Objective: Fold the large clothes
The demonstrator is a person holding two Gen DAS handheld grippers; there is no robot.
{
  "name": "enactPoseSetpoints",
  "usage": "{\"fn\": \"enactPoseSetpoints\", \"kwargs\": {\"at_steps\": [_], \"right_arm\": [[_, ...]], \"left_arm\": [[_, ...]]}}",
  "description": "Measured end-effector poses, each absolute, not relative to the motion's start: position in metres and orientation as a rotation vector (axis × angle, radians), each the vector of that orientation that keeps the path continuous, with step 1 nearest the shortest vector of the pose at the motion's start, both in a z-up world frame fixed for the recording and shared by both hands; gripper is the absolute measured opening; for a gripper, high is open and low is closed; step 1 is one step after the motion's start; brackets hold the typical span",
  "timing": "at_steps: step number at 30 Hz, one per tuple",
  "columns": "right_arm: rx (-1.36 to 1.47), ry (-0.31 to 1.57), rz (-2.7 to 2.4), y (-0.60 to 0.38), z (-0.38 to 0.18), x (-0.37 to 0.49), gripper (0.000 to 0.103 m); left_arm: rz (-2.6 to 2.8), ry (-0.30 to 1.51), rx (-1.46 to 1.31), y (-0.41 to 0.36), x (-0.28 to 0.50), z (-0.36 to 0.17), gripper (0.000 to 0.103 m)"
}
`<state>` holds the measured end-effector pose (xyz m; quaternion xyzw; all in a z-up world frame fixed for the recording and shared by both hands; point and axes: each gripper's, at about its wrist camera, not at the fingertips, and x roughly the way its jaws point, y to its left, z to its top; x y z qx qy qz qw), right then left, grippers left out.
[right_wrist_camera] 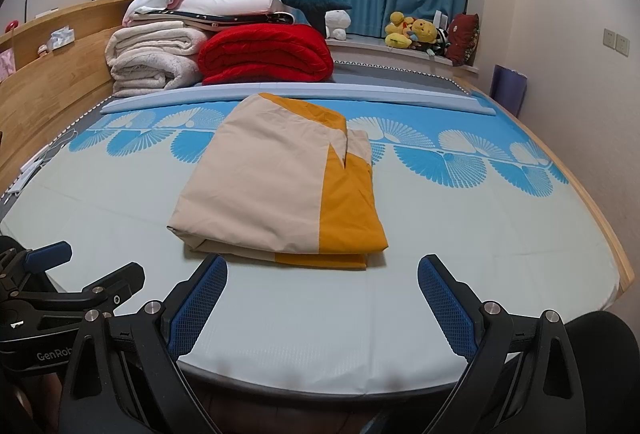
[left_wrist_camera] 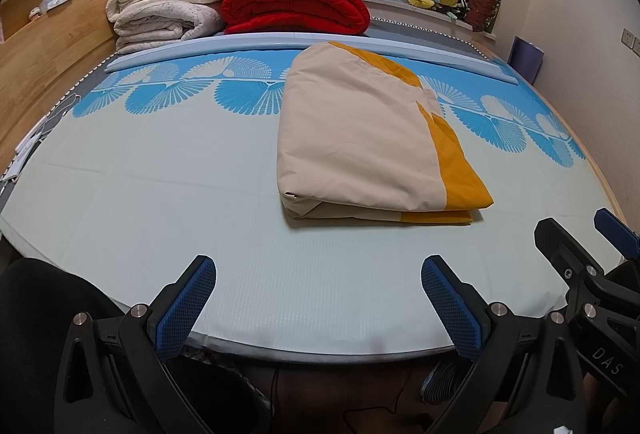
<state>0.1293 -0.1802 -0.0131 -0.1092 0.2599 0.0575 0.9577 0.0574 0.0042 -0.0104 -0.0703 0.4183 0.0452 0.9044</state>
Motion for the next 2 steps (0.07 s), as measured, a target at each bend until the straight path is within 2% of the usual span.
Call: {"fn": "enactPoseSetpoints", "kwargs": {"at_steps": [2], "right_arm": [[-0.222,0.527,0.117,-0.1799,-0.0134,0.1292,0.096]], "left_arm": [[0.093,0.865,-0.144,0.0041,0.0578,-0.0102,0.102]]}}
